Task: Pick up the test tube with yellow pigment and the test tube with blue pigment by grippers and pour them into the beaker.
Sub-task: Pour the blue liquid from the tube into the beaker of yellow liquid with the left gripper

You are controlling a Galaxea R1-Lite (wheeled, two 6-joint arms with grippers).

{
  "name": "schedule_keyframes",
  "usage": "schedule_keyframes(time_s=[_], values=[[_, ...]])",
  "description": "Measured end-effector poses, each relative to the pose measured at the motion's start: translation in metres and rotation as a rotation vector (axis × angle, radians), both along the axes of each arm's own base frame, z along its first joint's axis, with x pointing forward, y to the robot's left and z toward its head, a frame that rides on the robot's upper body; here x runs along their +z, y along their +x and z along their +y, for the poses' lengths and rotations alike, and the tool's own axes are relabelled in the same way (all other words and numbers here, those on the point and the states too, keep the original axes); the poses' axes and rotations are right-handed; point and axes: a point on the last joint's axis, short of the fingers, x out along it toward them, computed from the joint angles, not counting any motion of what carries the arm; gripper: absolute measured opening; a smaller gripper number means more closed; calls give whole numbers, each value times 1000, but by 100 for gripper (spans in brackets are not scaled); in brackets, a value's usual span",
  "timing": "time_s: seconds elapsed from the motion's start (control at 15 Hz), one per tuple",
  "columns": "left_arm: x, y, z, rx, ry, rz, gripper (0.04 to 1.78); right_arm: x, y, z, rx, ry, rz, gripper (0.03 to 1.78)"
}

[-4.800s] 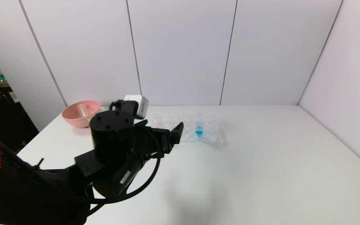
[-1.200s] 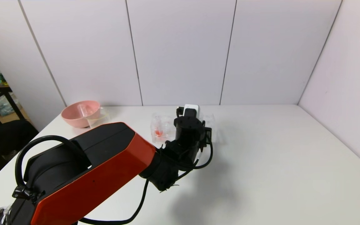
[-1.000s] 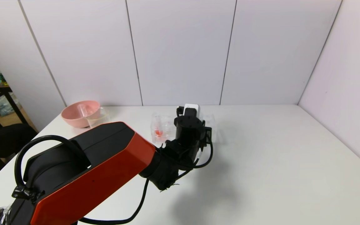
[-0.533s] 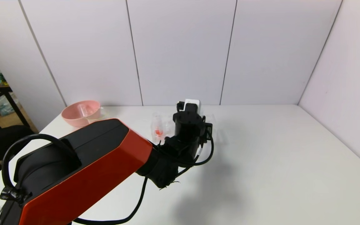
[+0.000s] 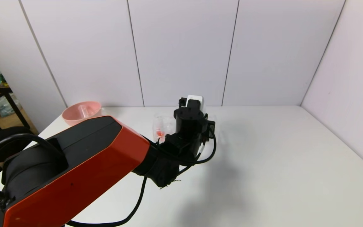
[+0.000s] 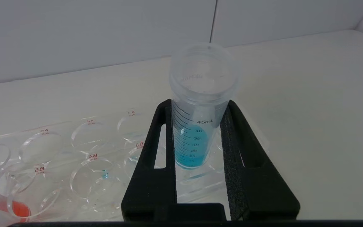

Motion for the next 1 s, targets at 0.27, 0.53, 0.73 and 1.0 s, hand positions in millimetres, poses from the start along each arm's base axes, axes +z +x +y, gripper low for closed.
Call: schedule_keyframes(time_s=[0.27, 0.53, 0.73, 1.0], values=[[8, -2, 1, -4, 2, -13, 44, 0, 0, 0, 0, 0, 0, 171], [13, -6, -1, -13, 4, -14, 44, 0, 0, 0, 0, 0, 0, 171], [19, -9, 0, -16, 5, -15, 44, 0, 0, 0, 0, 0, 0, 171], [31, -15, 0, -24, -4, -24, 44, 0, 0, 0, 0, 0, 0, 171]])
